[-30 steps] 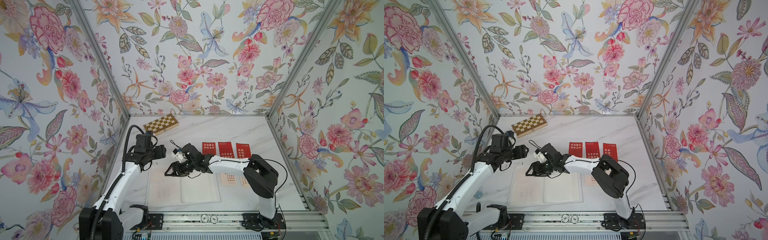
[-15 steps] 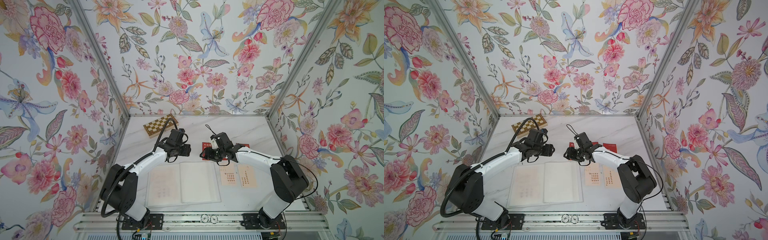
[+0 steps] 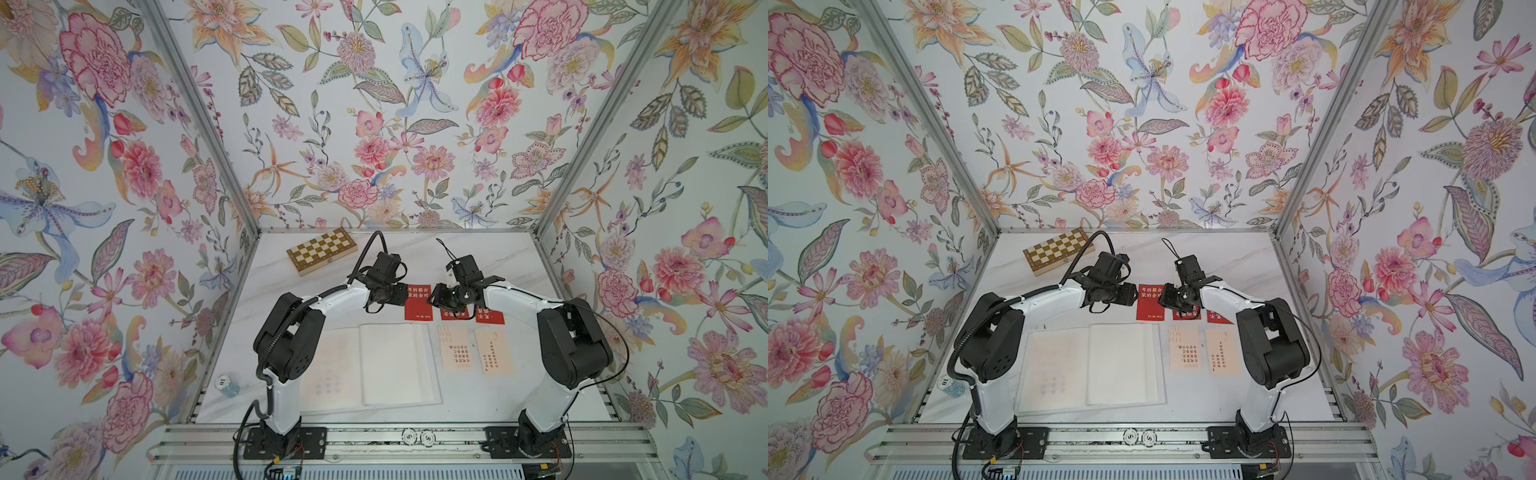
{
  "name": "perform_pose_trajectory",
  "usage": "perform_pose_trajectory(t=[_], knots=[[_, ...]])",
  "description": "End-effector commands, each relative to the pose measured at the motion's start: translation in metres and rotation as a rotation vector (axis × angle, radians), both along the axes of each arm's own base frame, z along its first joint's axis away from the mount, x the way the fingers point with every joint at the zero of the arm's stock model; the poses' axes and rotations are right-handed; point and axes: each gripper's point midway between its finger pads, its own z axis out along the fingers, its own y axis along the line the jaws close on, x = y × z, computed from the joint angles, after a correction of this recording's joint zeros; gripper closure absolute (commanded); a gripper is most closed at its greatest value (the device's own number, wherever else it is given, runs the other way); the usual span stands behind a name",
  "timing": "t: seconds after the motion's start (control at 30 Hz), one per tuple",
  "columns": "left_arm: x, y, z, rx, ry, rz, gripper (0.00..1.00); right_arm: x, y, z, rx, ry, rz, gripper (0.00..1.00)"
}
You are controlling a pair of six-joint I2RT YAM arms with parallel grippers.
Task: Place the photos into the photo albums
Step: Pick up the photo at the center of the board.
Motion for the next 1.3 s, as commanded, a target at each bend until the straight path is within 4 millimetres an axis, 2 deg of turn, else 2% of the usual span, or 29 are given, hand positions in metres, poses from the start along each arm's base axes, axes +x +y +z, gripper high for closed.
perform_pose_trajectory(t=[0.0, 0.1, 0.53, 0.83, 1.27], knots=[[0.002, -0.013, -0.007, -0.012, 0.024, -0.020, 0.49, 0.005, 0.006, -0.006, -0.005, 0.020, 0.029, 0.63], [0.001, -0.014, -0.020, -0.001, 0.047, -0.024, 0.58, 0.012, 0.006, -0.014, -0.012, 0.029, 0.025, 0.63], [-0.003, -0.017, -0.045, 0.016, 0.095, -0.037, 0.57, 0.020, 0.001, -0.038, -0.044, 0.063, 0.029, 0.57], [-0.009, -0.023, -0.056, 0.007, 0.124, -0.043, 0.57, 0.020, 0.004, -0.052, -0.032, 0.091, 0.038, 0.56], [-0.012, -0.027, -0.063, -0.017, 0.148, -0.037, 0.57, 0.022, 0.024, -0.042, 0.152, 0.102, 0.044, 0.57]])
